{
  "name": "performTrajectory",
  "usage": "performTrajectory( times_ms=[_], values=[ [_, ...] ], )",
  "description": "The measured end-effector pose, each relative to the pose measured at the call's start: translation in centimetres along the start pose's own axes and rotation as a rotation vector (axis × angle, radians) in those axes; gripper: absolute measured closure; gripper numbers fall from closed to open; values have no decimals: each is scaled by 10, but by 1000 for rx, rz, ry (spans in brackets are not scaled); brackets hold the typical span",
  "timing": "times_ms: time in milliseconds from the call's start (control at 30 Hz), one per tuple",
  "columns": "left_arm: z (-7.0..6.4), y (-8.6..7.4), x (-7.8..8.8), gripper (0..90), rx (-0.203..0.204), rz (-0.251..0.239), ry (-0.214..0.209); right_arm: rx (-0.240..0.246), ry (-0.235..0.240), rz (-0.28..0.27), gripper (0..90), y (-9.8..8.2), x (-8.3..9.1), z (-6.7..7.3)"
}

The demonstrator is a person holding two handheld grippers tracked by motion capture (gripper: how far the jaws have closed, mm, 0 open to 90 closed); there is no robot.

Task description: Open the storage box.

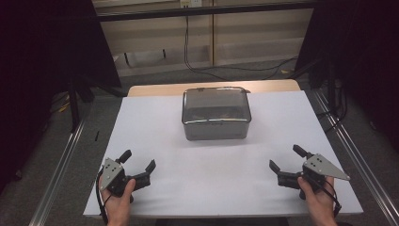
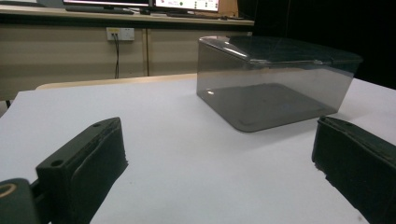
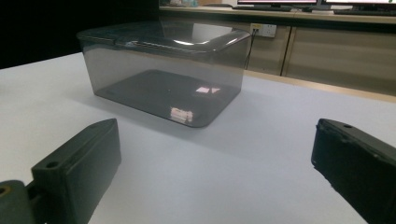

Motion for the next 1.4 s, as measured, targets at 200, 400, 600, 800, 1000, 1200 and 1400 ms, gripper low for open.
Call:
performTrajectory(
  times_ms=[200,400,600,800,1000,1200,1400],
  values=[
    [0,0,1,34,1,3,6,-1,20,-5,11,3,-5,9],
    [-3,-1,-1,42,6,15,-11,13,50,2,11,4,-11,19],
    [-5,0,0,45,-14,17,-11,23,81,-9,9,9,-18,31],
    [-9,0,2,45,-14,16,-17,29,103,-11,11,13,-25,45],
    [-9,-1,1,45,-19,31,-17,30,128,-16,10,17,-33,56],
    [-9,-1,2,44,-24,32,-16,45,138,-11,21,21,-42,65],
    [-8,-1,2,44,-24,29,-16,66,147,-19,12,27,-54,73]
  ],
)
Point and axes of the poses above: each handheld gripper's, and its own axes: x roughly backward along the jaws, y roughly out of its top, z roughly to its left, the point moved 6 cm from there along -x, roughly forward along the jaws, and after that the axes turned 8 degrees about -y, right-handed, at the moved point
